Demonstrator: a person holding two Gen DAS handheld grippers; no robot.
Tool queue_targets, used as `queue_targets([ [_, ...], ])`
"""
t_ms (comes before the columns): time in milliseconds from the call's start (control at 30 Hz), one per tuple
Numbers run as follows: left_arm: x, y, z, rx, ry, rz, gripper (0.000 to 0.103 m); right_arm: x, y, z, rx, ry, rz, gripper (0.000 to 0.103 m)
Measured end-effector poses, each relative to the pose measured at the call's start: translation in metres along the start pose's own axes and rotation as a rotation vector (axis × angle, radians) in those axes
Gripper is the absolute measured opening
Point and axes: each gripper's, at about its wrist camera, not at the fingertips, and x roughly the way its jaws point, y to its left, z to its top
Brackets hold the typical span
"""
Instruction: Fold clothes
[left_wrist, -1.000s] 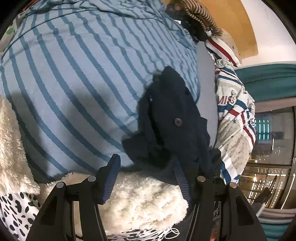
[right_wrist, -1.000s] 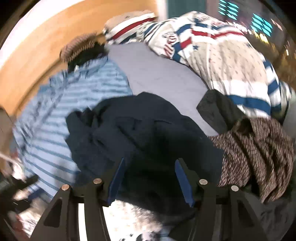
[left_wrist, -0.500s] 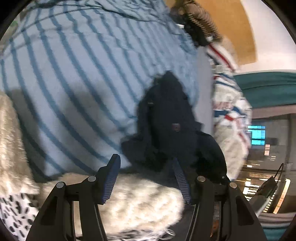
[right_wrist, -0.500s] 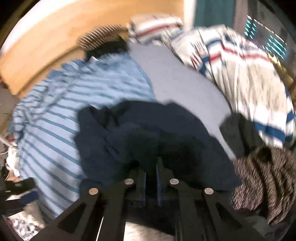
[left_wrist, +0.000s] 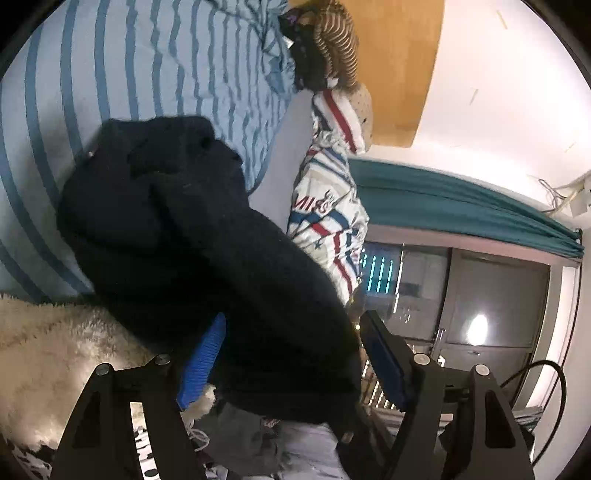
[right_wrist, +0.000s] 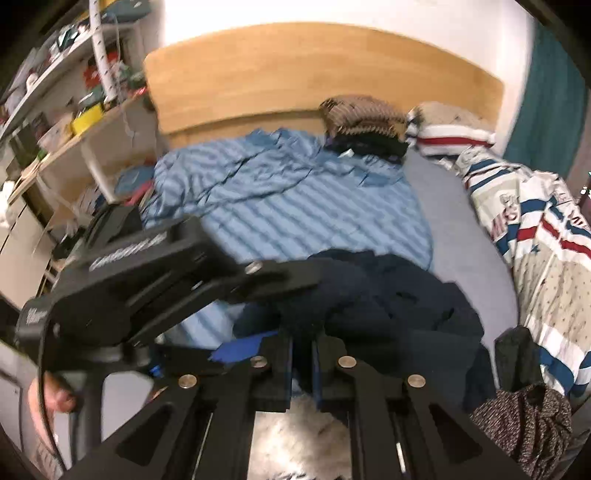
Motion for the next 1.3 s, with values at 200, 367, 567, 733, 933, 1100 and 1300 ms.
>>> queue_targets([
  [200,0.008,-0.003,-0.006,0.028,0.047,0.020,0.016,0.003,0.007,-0.024,-0.054,0.054,0.007,0.009],
  [367,-0.019,-0.003,0.001,0.046,-0.097,0.093,0.011,0.002,-0.005,-0.027,0.001,0.062,-0.015,0.037],
  [567,-0.086,0.011,0.036,-0.015,-0.285,0.107,0.011,-0.010,-0.033,-0.032,0.110,0.031,-0.152,0.065],
  [733,-0.146,0.022,0.049,-0.030,-0.473,0.111,0.007,-0.001,-0.077,-0.039,0.330,0.070,-0.144,0.065],
  [933,-0.173,0.040,0.060,-0.109,-0.530,0.197,0.007,0.033,-0.114,-0.043,0.602,0.139,-0.064,0.068],
  [1100,-0.184,0.052,0.062,-0.148,-0.592,0.395,0.007,0.064,-0.130,-0.040,0.658,0.207,-0.151,0.072],
  [1300,-0.180,0.058,0.062,-0.196,-0.611,0.549,0.011,0.086,-0.157,-0.061,0.711,0.298,-0.281,0.075],
])
